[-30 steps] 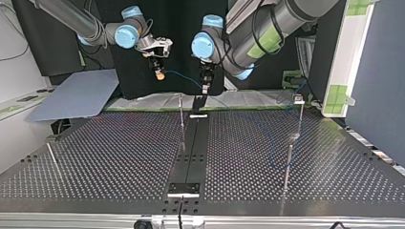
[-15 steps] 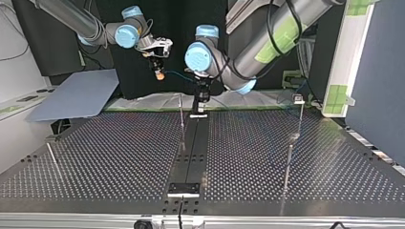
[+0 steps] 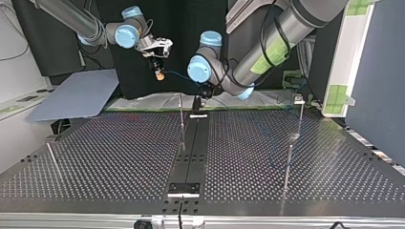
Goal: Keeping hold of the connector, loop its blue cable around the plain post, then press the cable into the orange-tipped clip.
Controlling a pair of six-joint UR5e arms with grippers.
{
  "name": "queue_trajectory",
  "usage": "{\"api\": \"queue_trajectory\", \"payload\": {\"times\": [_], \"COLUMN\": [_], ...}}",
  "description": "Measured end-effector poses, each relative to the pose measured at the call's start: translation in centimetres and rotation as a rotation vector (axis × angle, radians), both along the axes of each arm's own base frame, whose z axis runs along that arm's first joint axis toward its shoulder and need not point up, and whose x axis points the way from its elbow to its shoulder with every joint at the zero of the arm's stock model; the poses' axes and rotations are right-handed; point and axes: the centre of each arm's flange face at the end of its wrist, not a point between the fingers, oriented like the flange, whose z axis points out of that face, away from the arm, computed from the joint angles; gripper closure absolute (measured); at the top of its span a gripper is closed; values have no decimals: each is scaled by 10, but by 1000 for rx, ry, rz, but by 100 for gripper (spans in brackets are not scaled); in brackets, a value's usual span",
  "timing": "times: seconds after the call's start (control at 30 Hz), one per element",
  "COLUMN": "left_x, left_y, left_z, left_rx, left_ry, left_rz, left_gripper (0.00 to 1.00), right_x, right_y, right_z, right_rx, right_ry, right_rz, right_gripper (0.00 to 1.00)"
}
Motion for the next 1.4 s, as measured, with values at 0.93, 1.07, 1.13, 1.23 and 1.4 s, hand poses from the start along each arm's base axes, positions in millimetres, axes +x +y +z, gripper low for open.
{"api": "queue_trajectory", "payload": {"times": [0.93, 1.07, 1.13, 1.23, 1.4], "left_x": [34, 37, 39, 43, 42], "left_y": [19, 13, 10, 8, 9], "left_z": [-36, -44, -43, -39, -42], "left_rx": [173, 173, 171, 169, 191], "left_ry": [230, 265, 272, 280, 323], "left_rz": [-4, -33, -41, -48, -50], "left_gripper": [0, 0, 0, 0, 0], "right_x": [1, 1, 2, 2, 2], "right_y": [0, 0, 0, 0, 0], "right_z": [0, 0, 0, 1, 1], "right_rx": [0, 0, 0, -1, -1], "right_ry": [4, 4, 4, 3, 4], "right_rz": [5, 4, 4, 4, 5], "right_gripper": [100, 100, 100, 100, 100]}}
